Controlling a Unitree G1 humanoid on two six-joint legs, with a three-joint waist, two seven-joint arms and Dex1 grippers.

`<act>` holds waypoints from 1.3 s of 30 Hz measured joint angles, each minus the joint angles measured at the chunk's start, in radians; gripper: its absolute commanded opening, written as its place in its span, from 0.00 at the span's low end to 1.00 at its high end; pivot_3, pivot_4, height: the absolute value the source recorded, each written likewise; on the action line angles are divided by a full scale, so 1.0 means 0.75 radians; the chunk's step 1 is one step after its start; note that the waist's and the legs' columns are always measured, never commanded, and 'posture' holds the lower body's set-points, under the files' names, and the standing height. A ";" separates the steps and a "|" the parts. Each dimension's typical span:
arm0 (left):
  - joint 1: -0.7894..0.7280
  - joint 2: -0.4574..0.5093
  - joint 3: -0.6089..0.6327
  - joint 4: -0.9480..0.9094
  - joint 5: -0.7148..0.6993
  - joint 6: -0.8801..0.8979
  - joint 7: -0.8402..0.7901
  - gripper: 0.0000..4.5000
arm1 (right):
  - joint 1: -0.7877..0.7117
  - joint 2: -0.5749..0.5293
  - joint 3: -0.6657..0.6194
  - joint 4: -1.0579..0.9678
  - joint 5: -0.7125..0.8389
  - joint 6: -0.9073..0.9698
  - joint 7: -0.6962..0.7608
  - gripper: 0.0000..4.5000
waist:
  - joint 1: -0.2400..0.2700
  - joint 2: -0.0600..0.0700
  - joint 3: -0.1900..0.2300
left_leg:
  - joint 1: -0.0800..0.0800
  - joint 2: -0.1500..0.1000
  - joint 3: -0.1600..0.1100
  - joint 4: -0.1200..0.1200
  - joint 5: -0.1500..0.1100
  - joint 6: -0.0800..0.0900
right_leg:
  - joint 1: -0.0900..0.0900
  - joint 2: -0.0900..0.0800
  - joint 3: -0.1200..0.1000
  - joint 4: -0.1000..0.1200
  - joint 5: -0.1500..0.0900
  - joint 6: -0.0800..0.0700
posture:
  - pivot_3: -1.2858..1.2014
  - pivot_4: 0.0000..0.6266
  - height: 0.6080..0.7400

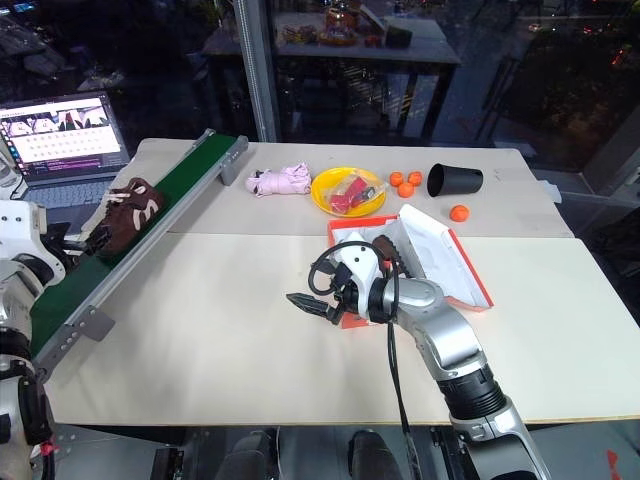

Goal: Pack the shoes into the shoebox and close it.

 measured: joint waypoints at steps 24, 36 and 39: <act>0.023 -0.134 -0.002 -0.280 -0.058 0.220 0.001 0.08 | -0.024 0.002 -0.017 -0.009 -0.008 0.033 -0.003 1.00 | 0.056 -0.003 0.000 | -0.003 0.000 0.000 0.002 0.000 -0.001 | -0.001 0.000 -0.001 0.001 0.000 0.000 | 0.52 0.24 1.00; -0.053 -0.547 -0.256 -1.202 -0.306 0.726 0.116 0.08 | -0.382 0.410 -0.732 0.172 0.609 0.425 -0.556 1.00 | 0.029 -0.004 0.000 | -0.004 0.000 -0.003 0.003 0.001 -0.001 | 0.000 0.000 -0.001 0.002 0.001 0.000 | 0.52 0.24 1.00; -0.062 -0.608 -0.407 -1.381 -0.370 0.789 0.019 0.08 | -0.452 0.427 -0.889 0.230 0.761 0.466 -0.703 1.00 | 0.026 -0.003 0.001 | -0.004 0.000 -0.003 0.002 0.001 0.000 | 0.000 0.000 -0.001 0.001 0.001 0.000 | 0.52 0.24 1.00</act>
